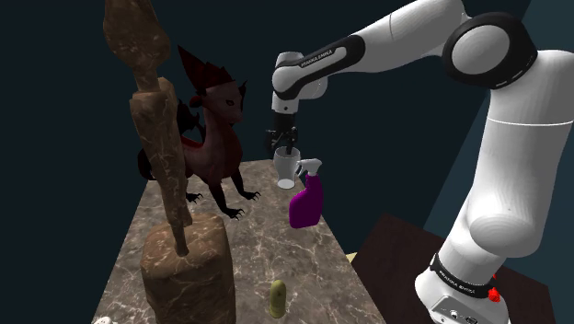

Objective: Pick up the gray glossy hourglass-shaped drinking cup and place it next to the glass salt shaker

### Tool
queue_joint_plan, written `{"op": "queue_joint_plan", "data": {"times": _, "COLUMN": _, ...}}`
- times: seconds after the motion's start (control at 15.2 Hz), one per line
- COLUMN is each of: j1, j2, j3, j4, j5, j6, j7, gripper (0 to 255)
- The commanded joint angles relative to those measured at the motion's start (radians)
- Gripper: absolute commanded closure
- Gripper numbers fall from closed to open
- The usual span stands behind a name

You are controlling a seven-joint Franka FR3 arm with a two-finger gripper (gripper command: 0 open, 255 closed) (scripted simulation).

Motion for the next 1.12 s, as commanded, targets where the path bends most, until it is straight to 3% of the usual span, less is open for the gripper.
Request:
{"op": "queue_joint_plan", "data": {"times": 0.0, "j1": 0.001, "j2": 0.01, "j3": 0.001, "j4": -0.014, "j5": 0.002, "j6": 0.024, "j7": -0.002, "gripper": 0}}
{"op": "queue_joint_plan", "data": {"times": 0.59, "j1": 0.003, "j2": 0.017, "j3": 0.002, "j4": -0.025, "j5": 0.004, "j6": 0.043, "j7": -0.003, "gripper": 0}}
{"op": "queue_joint_plan", "data": {"times": 0.66, "j1": 0.003, "j2": 0.017, "j3": 0.002, "j4": -0.025, "j5": 0.004, "j6": 0.043, "j7": -0.003, "gripper": 255}}
{"op": "queue_joint_plan", "data": {"times": 1.06, "j1": 0.003, "j2": 0.017, "j3": 0.002, "j4": -0.025, "j5": 0.004, "j6": 0.043, "j7": -0.003, "gripper": 255}}
